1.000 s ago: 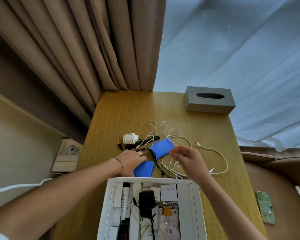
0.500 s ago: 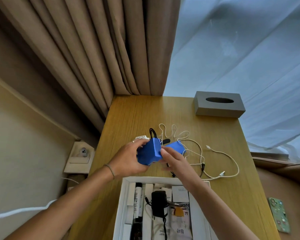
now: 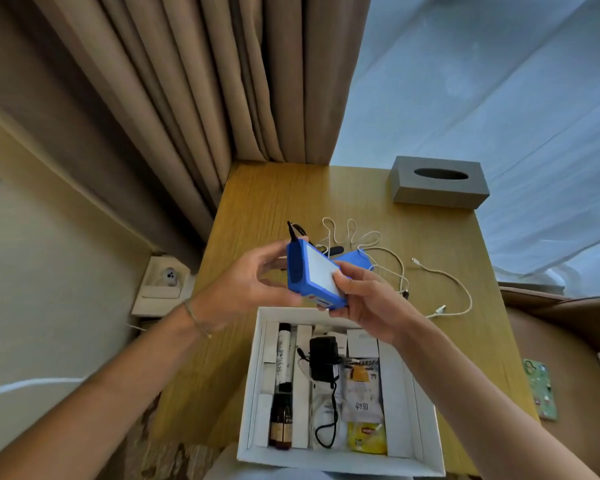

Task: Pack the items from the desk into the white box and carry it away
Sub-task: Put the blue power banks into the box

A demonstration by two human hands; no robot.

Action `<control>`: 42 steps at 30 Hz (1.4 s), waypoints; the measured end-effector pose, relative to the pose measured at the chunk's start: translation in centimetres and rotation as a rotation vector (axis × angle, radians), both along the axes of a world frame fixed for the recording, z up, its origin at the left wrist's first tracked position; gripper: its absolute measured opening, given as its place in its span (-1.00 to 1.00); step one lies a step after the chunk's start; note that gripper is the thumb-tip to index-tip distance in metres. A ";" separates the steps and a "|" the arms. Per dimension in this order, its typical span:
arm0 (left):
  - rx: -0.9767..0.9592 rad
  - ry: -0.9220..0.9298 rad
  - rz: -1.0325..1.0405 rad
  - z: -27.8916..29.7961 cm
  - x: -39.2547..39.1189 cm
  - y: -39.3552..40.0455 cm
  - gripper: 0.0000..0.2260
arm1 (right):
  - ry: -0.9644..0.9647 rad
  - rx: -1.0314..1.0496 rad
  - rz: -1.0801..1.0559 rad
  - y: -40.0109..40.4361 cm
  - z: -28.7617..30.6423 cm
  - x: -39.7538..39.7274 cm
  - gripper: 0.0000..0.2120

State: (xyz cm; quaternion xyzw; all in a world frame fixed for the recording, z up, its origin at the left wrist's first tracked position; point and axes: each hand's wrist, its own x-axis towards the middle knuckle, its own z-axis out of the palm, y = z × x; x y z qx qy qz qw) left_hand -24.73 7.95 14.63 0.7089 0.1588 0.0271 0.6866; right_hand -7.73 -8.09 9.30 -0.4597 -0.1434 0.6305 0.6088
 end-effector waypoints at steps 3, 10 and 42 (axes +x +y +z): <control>-0.108 0.075 -0.041 0.2 -1.4 1.3 -0.39 | -0.066 -0.033 -0.050 -2.0 0.1 0.0 -0.61; -0.462 0.326 0.057 -1.0 -0.6 0.4 -0.48 | -0.352 -0.116 0.044 -6.9 0.4 -1.4 -0.71; 0.562 0.362 -0.068 -10.5 -0.3 -9.2 -0.91 | -1.040 -0.642 0.658 -12.6 -9.3 -6.6 -0.68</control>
